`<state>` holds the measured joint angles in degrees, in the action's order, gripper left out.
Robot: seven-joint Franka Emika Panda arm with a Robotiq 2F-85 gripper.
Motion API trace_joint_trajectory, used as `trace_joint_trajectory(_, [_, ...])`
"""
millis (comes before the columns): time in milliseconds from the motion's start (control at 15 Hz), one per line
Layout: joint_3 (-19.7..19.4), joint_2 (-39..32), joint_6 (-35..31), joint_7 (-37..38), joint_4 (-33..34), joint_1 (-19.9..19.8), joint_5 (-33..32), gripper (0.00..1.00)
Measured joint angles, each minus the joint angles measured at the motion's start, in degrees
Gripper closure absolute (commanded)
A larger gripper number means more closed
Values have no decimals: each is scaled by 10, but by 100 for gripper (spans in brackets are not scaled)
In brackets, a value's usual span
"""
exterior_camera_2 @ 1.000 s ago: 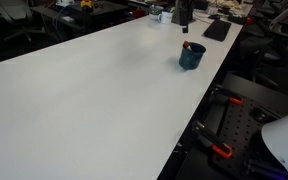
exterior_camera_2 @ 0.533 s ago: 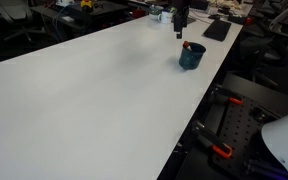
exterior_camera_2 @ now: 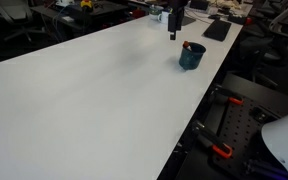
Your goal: Remove the marker from the cup and put it on the table
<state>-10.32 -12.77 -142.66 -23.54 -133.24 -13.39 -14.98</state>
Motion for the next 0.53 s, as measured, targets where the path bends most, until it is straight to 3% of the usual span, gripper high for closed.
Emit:
trace_joint_trajectory(200, [11, -2, 2, -76, 1, -8, 40, 0])
trace_joint_trajectory(533, [11, -6, 55, -137, 11, -10, 41, 0])
